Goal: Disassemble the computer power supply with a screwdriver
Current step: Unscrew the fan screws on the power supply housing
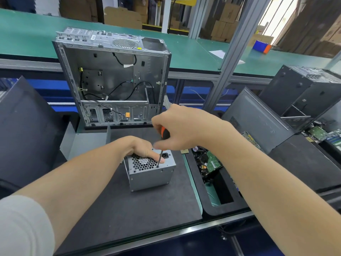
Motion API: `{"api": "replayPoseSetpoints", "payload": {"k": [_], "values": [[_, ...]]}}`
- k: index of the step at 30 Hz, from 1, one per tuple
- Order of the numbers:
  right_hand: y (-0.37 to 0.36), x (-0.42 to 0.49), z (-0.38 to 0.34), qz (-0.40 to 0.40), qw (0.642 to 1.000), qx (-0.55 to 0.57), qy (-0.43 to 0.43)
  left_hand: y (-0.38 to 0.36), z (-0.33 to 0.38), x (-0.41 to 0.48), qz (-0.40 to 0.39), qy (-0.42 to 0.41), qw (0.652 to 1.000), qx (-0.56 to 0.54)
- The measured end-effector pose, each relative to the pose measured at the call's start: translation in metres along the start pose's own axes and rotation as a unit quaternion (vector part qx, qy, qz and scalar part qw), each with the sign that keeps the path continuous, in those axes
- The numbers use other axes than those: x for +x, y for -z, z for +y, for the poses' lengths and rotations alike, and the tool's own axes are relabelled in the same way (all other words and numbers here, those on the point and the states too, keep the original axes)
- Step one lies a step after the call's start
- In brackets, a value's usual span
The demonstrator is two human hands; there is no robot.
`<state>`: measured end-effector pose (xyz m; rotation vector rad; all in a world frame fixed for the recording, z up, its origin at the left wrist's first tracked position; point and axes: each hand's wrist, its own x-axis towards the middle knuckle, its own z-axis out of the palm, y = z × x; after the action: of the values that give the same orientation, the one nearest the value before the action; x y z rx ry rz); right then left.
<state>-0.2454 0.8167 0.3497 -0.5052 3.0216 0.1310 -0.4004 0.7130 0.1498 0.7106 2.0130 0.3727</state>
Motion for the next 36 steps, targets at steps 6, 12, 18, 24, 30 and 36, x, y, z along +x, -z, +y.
{"api": "replayPoseSetpoints", "payload": {"k": [6, 12, 18, 24, 30, 36], "values": [[-0.001, 0.004, -0.006, -0.004, 1.000, 0.001, -0.031, 0.001, -0.001, 0.003, -0.002, 0.005, 1.000, 0.016], [0.010, -0.004, 0.006, -0.030, 0.994, 0.092, 0.058, 0.001, -0.001, 0.004, 0.001, 0.007, 1.000, 0.020], [0.009, -0.003, 0.001, -0.072, 0.993, 0.088, 0.031, 0.000, 0.001, 0.000, 0.005, -0.005, 1.000, 0.018], [-0.003, 0.006, -0.009, 0.030, 0.994, 0.011, -0.107, -0.001, 0.000, -0.001, 0.012, -0.004, 1.000, 0.008], [0.001, 0.002, -0.006, 0.021, 0.988, 0.148, -0.040, -0.001, 0.002, -0.007, 0.017, -0.022, 1.000, 0.010], [0.010, -0.002, -0.001, -0.030, 0.990, 0.134, -0.026, -0.001, -0.003, -0.015, 0.060, -0.040, 0.997, 0.028]]}}
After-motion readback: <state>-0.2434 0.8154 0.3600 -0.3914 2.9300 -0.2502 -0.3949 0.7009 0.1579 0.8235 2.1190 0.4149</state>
